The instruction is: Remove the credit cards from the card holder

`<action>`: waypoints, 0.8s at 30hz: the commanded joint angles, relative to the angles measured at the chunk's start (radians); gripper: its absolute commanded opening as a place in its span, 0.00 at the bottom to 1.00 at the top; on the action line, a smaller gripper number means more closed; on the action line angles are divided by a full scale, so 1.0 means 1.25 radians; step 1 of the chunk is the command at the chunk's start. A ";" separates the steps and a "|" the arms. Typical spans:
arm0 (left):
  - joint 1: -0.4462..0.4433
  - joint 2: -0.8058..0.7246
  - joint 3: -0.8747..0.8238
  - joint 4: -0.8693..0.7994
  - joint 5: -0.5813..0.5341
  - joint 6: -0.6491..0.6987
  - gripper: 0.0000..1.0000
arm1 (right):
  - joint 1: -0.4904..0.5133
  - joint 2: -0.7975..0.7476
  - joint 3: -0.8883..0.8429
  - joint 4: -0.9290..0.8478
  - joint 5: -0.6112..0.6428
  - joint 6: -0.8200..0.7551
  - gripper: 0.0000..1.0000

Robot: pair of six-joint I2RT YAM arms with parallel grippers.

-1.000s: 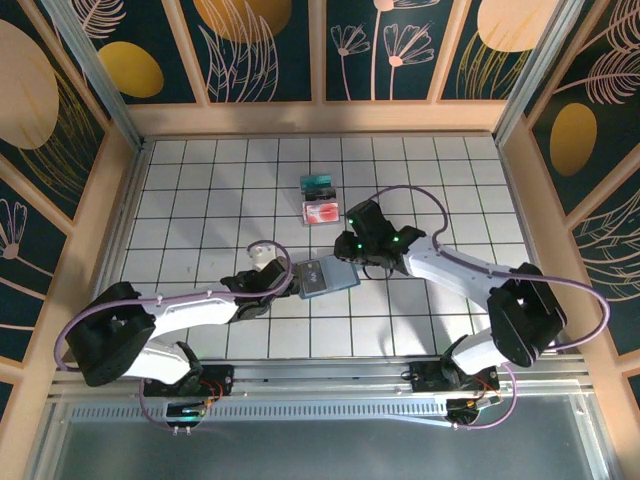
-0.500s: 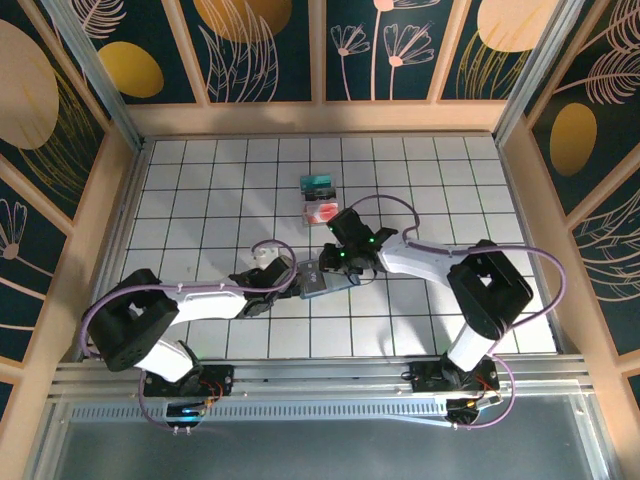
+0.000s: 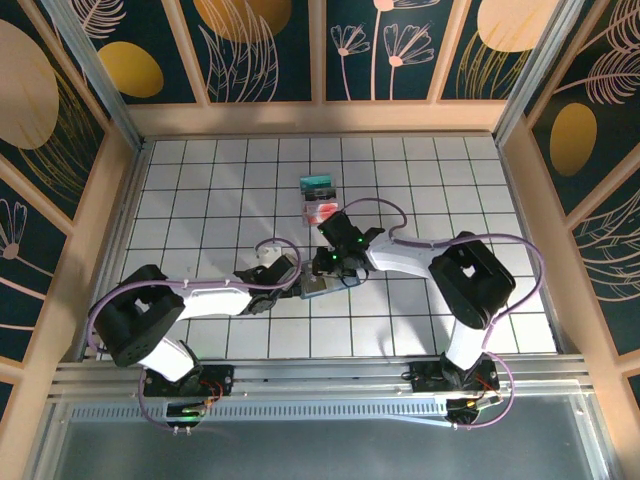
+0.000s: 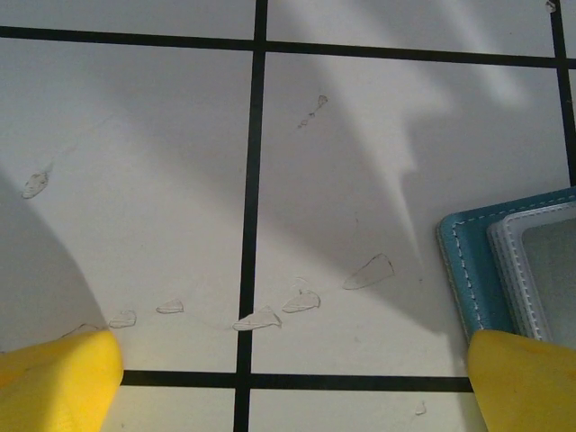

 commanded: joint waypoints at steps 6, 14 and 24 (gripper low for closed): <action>0.006 0.046 0.014 -0.029 0.011 0.011 0.99 | 0.005 0.024 -0.009 -0.011 0.004 0.012 0.28; 0.005 0.049 0.017 -0.036 0.009 0.010 0.99 | 0.007 0.028 -0.012 -0.014 0.012 0.013 0.30; 0.006 0.075 0.023 -0.045 0.013 0.017 0.99 | -0.003 -0.009 -0.061 0.100 -0.087 0.021 0.28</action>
